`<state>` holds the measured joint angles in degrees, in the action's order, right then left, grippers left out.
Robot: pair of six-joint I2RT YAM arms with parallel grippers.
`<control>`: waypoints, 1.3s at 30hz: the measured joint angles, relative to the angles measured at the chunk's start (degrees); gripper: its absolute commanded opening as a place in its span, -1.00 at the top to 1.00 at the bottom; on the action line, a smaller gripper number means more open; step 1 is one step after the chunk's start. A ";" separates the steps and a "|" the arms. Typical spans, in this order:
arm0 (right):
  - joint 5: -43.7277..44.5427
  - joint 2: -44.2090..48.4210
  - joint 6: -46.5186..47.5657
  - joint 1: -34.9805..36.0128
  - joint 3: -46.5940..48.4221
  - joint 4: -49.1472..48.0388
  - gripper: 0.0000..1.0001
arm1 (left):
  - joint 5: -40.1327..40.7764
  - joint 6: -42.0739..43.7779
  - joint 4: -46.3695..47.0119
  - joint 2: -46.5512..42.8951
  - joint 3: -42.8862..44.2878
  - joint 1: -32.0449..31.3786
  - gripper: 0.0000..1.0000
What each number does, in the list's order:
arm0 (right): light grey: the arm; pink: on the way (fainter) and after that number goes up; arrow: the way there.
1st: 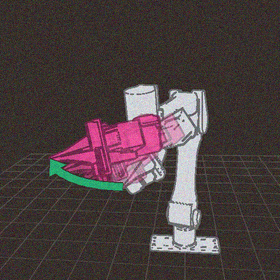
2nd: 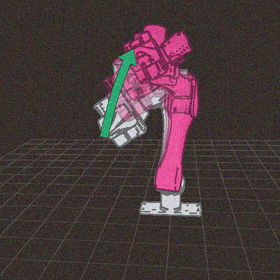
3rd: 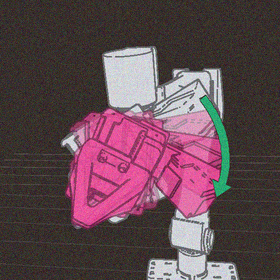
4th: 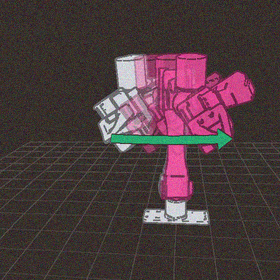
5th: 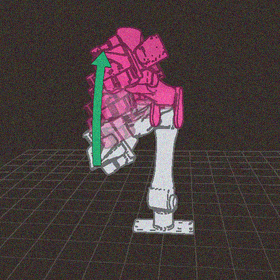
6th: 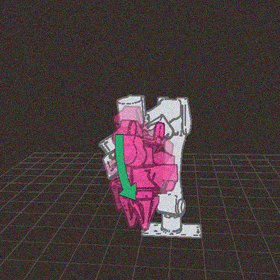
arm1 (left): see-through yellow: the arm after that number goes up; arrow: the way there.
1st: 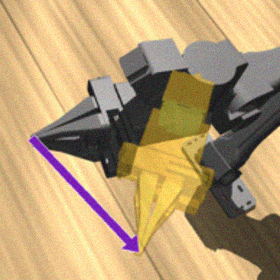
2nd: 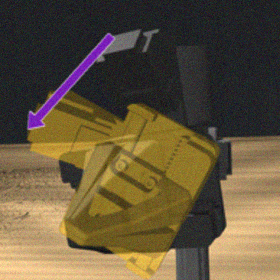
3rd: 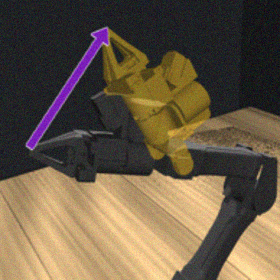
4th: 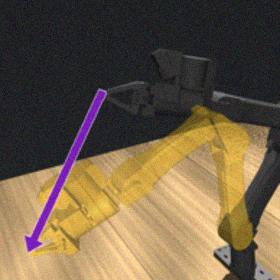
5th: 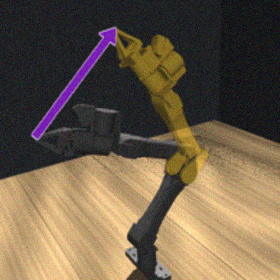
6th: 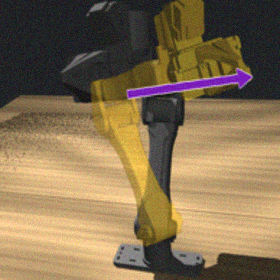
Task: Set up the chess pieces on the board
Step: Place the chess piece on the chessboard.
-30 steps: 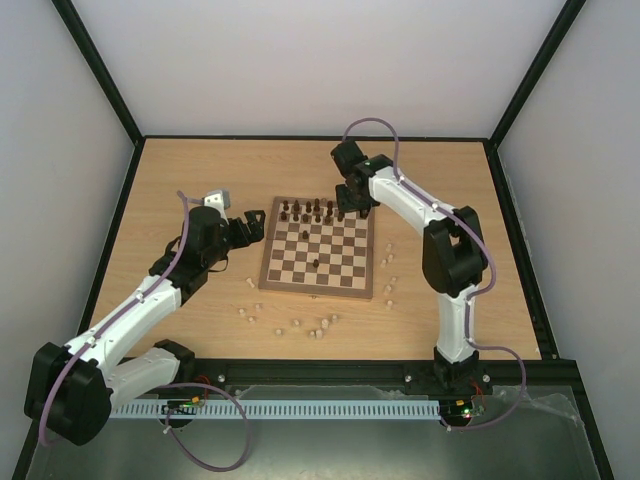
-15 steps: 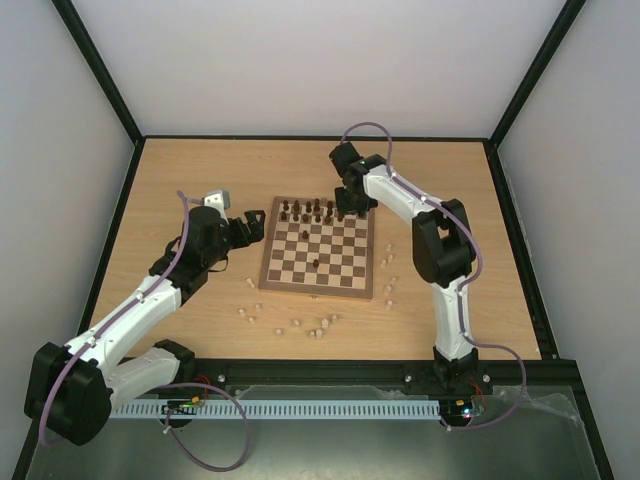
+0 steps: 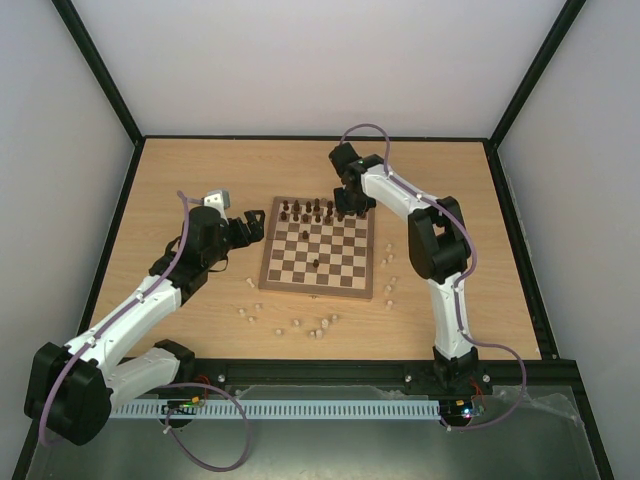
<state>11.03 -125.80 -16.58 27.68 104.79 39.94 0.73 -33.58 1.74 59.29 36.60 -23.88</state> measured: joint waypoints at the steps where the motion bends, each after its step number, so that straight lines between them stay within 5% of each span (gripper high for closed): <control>1: -0.02 -0.04 0.00 0.00 0.00 0.00 0.58 | 0.00 -0.02 0.00 0.00 0.00 0.00 -0.99; 23: -0.04 0.39 0.04 -0.04 0.50 0.11 0.38 | 0.37 0.00 0.00 0.00 0.00 0.00 -0.99; 39: -0.28 10.91 -1.09 2.45 -5.64 0.00 0.39 | 0.35 -0.02 0.00 0.00 0.00 0.00 -0.99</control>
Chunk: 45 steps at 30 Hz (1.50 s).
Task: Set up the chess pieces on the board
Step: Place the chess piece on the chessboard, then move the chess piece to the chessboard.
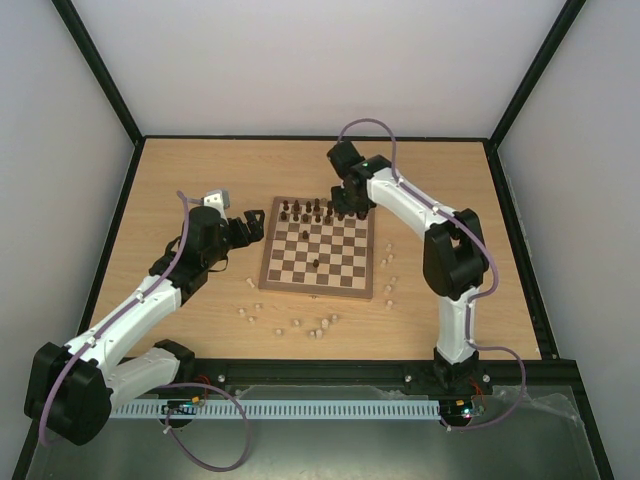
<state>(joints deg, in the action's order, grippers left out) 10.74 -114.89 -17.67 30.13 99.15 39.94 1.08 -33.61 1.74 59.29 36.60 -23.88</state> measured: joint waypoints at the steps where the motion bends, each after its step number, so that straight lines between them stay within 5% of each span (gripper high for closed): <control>1: -0.09 0.00 -0.15 0.63 -0.24 -0.02 0.39 | 0.00 0.00 0.00 0.00 0.00 0.00 -0.99; 45: 1.81 -8.02 -2.29 2.47 3.54 -0.83 0.48 | 0.00 0.02 -0.26 -0.61 0.00 0.00 -0.99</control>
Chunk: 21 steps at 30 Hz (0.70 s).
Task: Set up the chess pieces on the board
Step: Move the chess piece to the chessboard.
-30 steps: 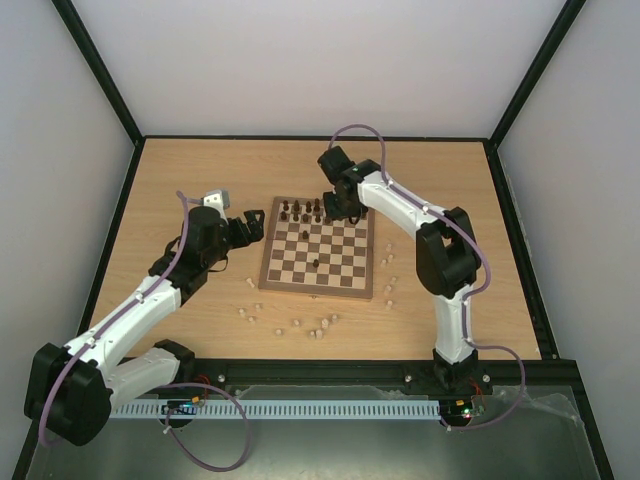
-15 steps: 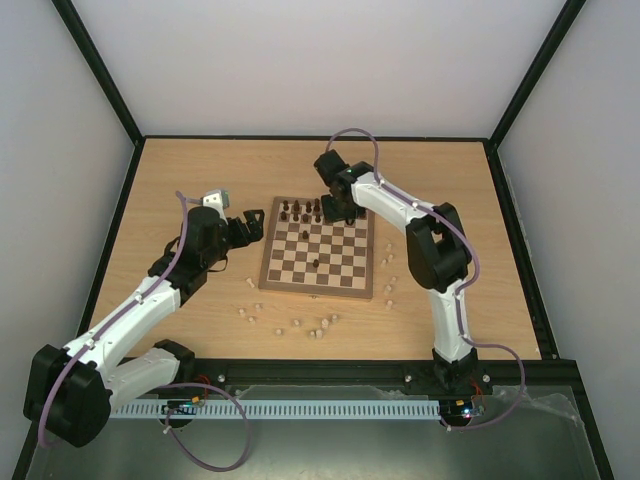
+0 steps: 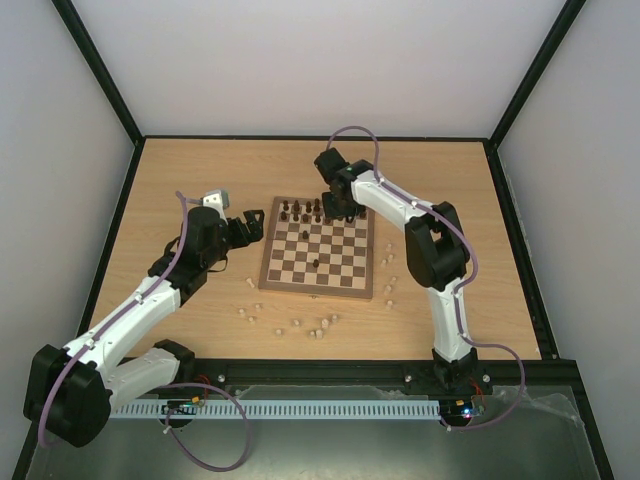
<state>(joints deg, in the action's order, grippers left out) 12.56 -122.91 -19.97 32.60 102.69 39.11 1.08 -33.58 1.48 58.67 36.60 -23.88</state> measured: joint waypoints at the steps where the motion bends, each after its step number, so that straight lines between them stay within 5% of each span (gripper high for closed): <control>1: 0.00 -0.02 0.00 -0.02 0.00 -0.02 0.48 | -0.02 -0.02 0.00 0.00 0.00 0.00 -0.99; 21: -0.04 -2.23 -0.20 -0.28 0.00 -0.04 0.59 | 0.00 0.00 -0.15 0.00 0.00 0.00 -0.99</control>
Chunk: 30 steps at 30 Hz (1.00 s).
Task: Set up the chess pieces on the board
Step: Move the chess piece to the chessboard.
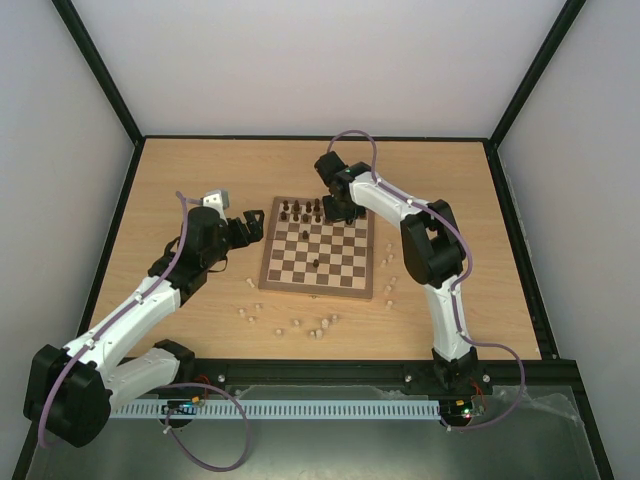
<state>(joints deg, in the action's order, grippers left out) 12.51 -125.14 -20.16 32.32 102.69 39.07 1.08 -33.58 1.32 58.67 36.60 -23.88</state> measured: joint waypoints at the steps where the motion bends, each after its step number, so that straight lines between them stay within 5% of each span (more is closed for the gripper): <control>1: -0.02 0.00 0.00 0.00 0.02 0.00 0.56 | 0.00 -0.02 0.00 0.00 0.00 0.00 -0.99; 11: -0.07 -0.04 0.00 0.00 1.01 -0.22 0.72 | 0.00 -0.02 0.00 0.00 0.00 0.00 -0.99; 30: -0.31 0.52 -0.24 0.00 -0.20 -1.31 0.67 | -0.02 -0.02 -0.02 -0.13 0.00 0.00 -0.99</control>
<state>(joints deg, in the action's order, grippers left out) 12.21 -124.62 -20.40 32.32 102.50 37.76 1.06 -33.61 1.30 58.54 36.60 -23.88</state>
